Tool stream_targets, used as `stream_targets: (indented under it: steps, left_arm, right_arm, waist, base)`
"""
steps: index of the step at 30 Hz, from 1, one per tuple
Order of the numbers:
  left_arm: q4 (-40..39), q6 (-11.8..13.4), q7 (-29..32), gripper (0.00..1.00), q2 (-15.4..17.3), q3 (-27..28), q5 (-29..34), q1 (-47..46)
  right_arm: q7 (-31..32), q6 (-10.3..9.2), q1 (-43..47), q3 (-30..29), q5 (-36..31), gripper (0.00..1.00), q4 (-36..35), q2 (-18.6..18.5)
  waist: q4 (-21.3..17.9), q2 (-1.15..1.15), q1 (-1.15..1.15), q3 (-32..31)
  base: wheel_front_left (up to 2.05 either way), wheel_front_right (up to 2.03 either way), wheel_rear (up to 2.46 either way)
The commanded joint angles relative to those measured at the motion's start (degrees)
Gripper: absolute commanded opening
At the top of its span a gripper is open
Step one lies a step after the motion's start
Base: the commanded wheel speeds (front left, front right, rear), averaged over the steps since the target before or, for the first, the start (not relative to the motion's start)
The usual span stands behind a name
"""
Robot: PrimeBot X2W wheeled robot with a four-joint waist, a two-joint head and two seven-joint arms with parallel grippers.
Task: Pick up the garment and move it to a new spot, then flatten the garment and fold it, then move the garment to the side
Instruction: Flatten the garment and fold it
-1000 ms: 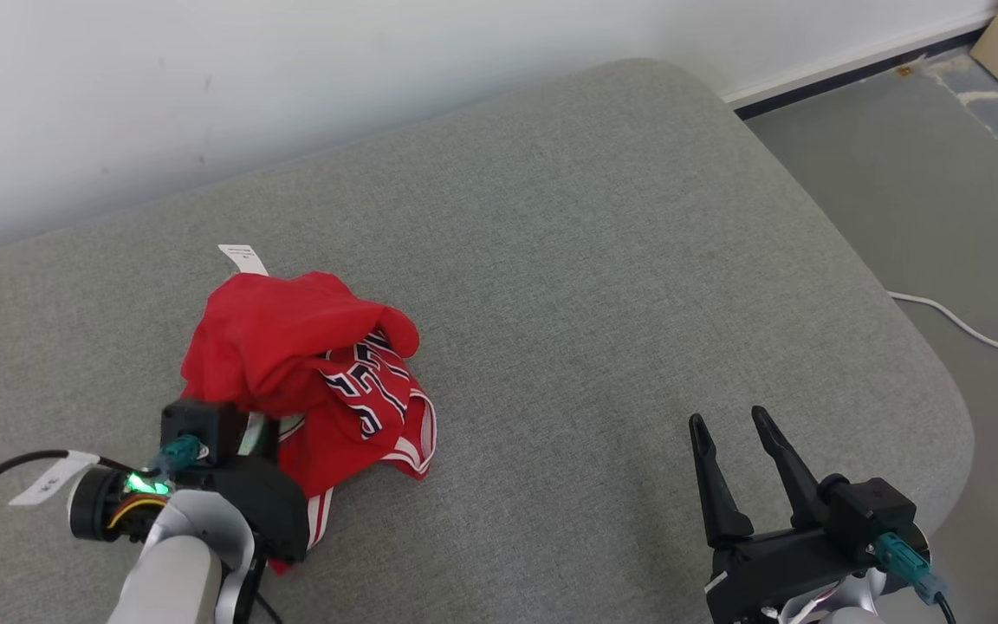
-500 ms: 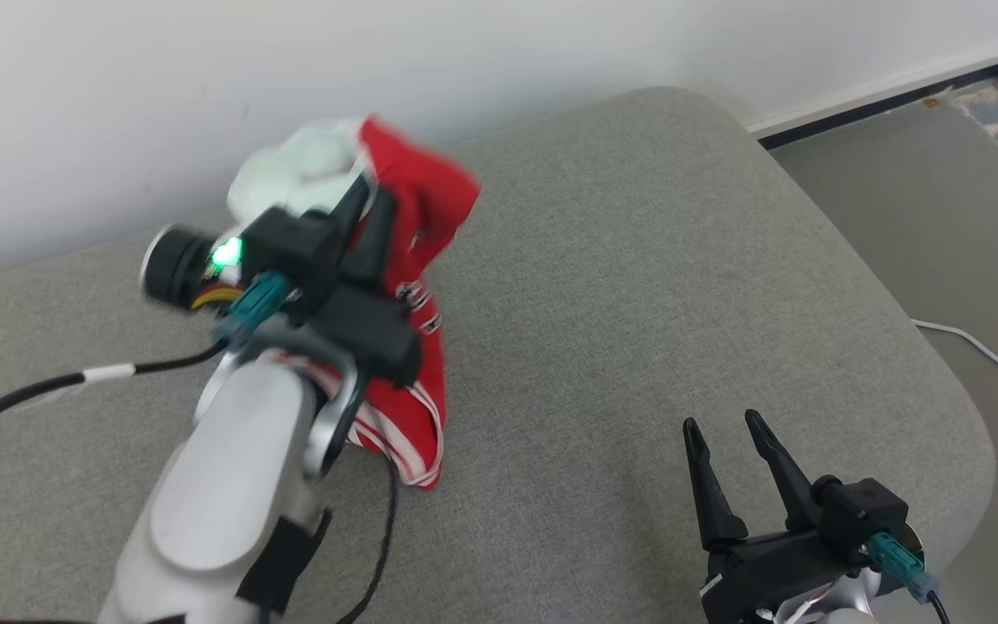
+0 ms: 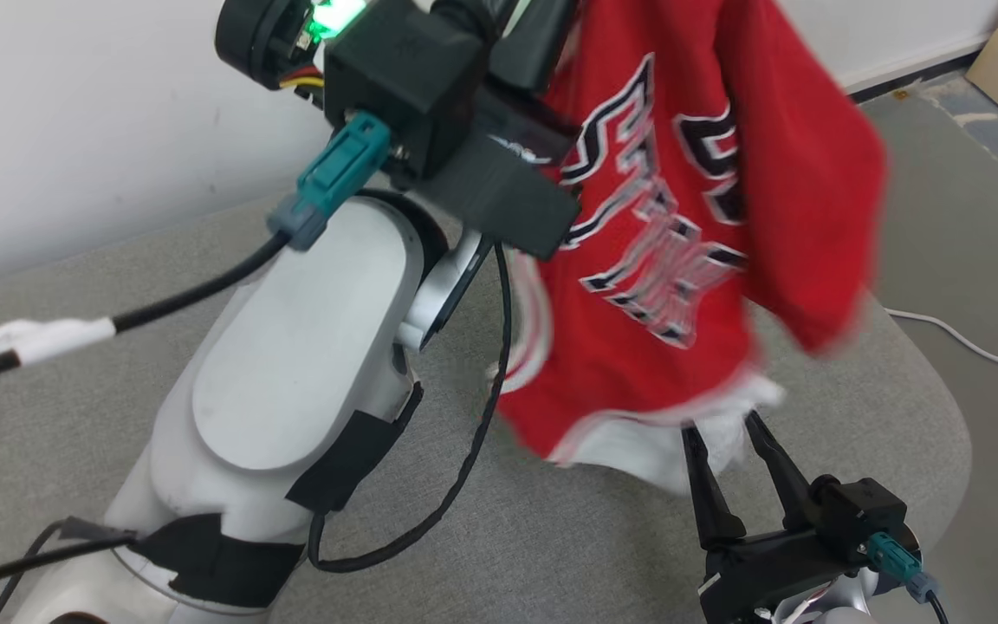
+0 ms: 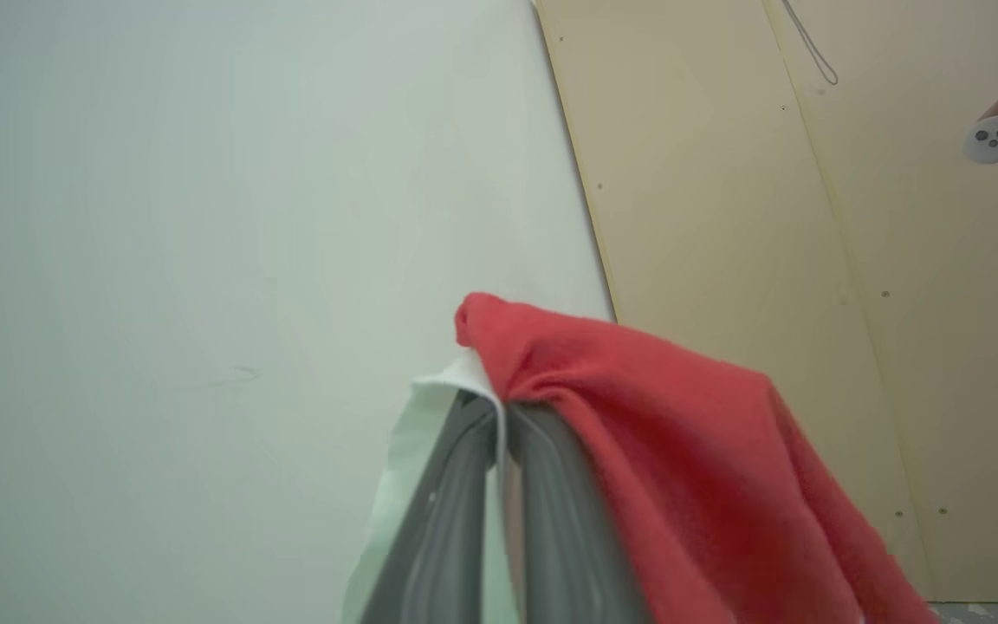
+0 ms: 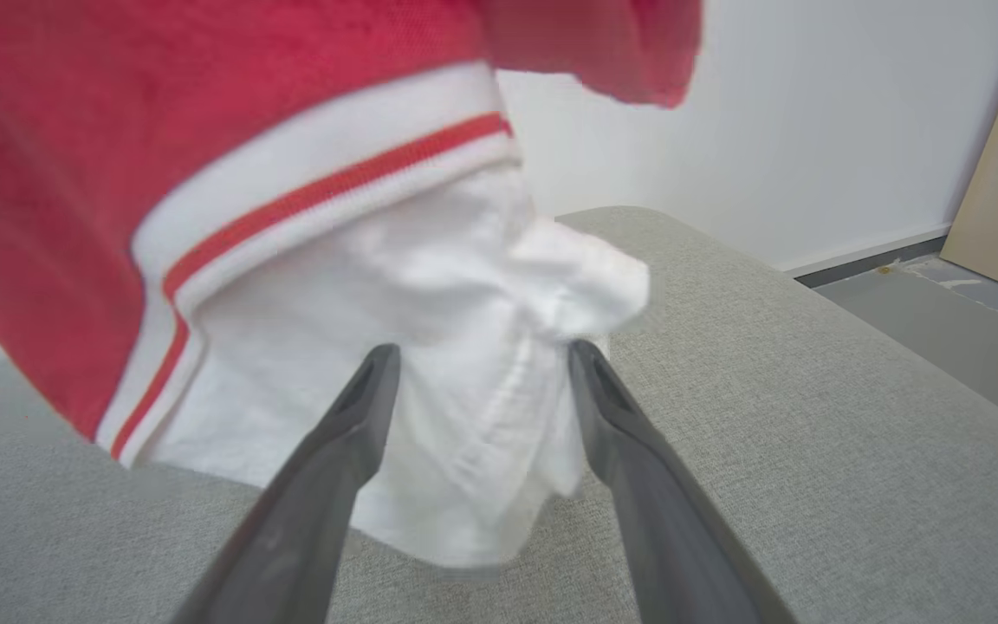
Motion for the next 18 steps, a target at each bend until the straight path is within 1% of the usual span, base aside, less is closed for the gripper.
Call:
stream_targets:
  steps: [1, 3, 5, 10, 14, 15, 16, 17, 18]
  left_arm:
    - [0.2, 1.6, 1.1, 0.0, 0.0, -0.2, -0.6, -0.9]
    - [1.4, 3.6, 3.0, 0.0, 0.0, -0.4, -0.3, -0.7]
    - [3.4, 4.7, 4.4, 0.0, 0.2, -0.6, 0.1, -0.2]
    - [13.4, 5.7, 5.1, 0.0, 2.5, -1.1, 1.6, 0.2]
    - [21.4, 6.3, 3.7, 0.0, 2.5, -1.0, 1.4, 1.1]
    - [21.4, 6.3, 3.7, 0.0, 2.5, -1.0, 1.4, 1.1]
    - [23.1, 6.2, 2.8, 0.8, 2.3, -0.8, 0.6, 1.6]
    - [24.9, 6.1, 2.4, 1.0, 2.0, -0.4, -0.3, 2.1]
    - [26.6, 5.6, 2.2, 1.0, 1.8, -0.5, -1.0, 2.7]
  right_arm:
    - [-0.3, 0.2, 0.2, -0.2, 0.1, 1.0, 0.1, 0.0]
    - [-0.3, 0.2, 0.3, -0.2, 0.2, 1.0, 0.1, 0.0]
    - [-0.4, 0.2, 0.2, -0.2, 0.3, 1.0, 0.0, 0.0]
    - [-0.6, 0.2, -1.5, 1.3, 0.8, 1.0, 0.1, 0.0]
    - [-0.8, 0.2, -2.0, 1.7, 0.9, 1.0, 0.2, 0.0]
    - [-0.8, 0.2, -2.0, 1.7, 0.9, 1.0, 0.2, 0.0]
    - [-0.8, 0.2, -2.1, 1.7, 0.9, 1.0, 0.2, 0.0]
    - [-0.8, 0.2, -2.2, 1.6, 0.7, 1.0, 0.2, 0.0]
    - [-0.8, 0.2, -2.2, 1.6, 0.6, 1.0, 0.3, 0.0]
  waist:
    - [0.2, -0.01, 0.0, 0.0]
    - [0.8, -0.01, 0.0, 0.2]
    - [1.5, -0.01, 0.0, 0.7]
    - [2.5, -0.01, 0.0, 2.2]
    - [2.9, -0.01, 0.0, 3.4]
    - [2.9, -0.01, 0.0, 3.4]
    - [3.0, -0.01, 0.0, 3.6]
    - [3.3, -0.01, 0.0, 3.9]
    - [3.5, -0.01, 0.0, 4.0]
  base:
    - [0.0, 0.0, 0.0]
    - [0.0, 0.0, 0.0]
    - [0.0, 0.0, 0.0]
    - [0.0, 0.0, 0.0]
    - [0.0, 0.0, 0.0]
    - [0.0, 0.0, 0.0]
    - [0.0, 0.0, 0.0]
    - [0.0, 0.0, 0.0]
    - [0.0, 0.0, 0.0]
